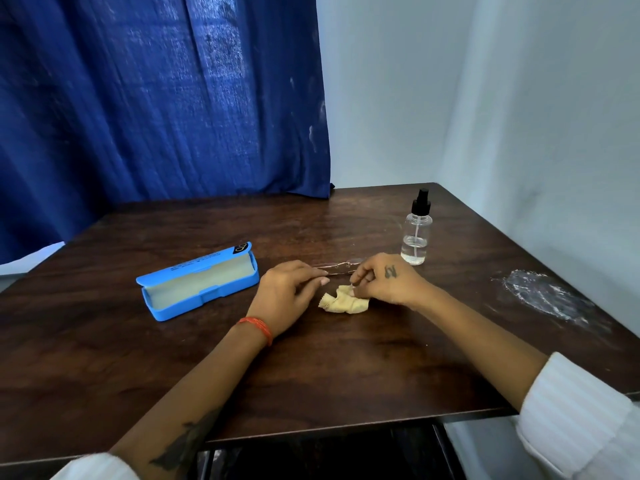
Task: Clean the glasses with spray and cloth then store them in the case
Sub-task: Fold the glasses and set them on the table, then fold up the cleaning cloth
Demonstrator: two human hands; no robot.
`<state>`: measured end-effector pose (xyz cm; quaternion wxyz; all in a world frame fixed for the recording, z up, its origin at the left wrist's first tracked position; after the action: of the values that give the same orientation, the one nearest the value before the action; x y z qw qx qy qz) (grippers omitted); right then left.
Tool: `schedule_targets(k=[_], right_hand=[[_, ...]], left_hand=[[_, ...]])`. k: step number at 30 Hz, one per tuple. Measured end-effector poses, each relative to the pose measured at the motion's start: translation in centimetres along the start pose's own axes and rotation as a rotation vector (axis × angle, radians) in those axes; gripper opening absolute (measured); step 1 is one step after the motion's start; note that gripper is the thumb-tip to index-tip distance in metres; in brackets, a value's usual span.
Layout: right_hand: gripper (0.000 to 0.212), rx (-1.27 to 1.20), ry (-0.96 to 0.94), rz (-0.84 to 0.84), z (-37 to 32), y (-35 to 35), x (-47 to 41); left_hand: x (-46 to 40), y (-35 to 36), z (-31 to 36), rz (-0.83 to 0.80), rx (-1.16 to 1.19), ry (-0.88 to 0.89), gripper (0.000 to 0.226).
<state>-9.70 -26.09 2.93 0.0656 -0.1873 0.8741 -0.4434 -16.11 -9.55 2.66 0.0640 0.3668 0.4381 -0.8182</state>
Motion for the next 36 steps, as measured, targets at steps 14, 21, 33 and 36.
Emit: schedule_targets(k=[14,21,33,36], right_hand=[[0.005,-0.306,-0.169,-0.129,-5.1,-3.7,3.2],[0.009,-0.651,-0.11,-0.116,-6.0,-5.4,4.1],[0.006,-0.733,0.102,-0.067,-3.0,-3.9,2.8],[0.004,-0.691,0.194,-0.104,-1.7,-2.5,2.5]], left_hand=[[-0.9,-0.9,2.5,-0.16,0.725,-0.417,0.033],[0.4,-2.3,3.8,-0.238,1.031,-0.491,0.022],[3.9,-3.8,0.2,-0.358,0.872,-0.82,0.01],[4.3,-4.3,-0.9,-0.31,0.785,-0.916,0.01]])
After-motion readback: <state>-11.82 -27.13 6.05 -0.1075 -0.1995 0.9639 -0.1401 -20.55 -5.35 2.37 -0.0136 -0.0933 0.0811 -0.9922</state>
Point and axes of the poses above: each hand's wrist, its own x-axis away from the middle knuckle, its own y-axis out of the palm, z = x × y, the point moved 4 cm from there along -x, towards the middle knuckle, and after that the axes turned 5 degrees about y, right-handed, at the moved point
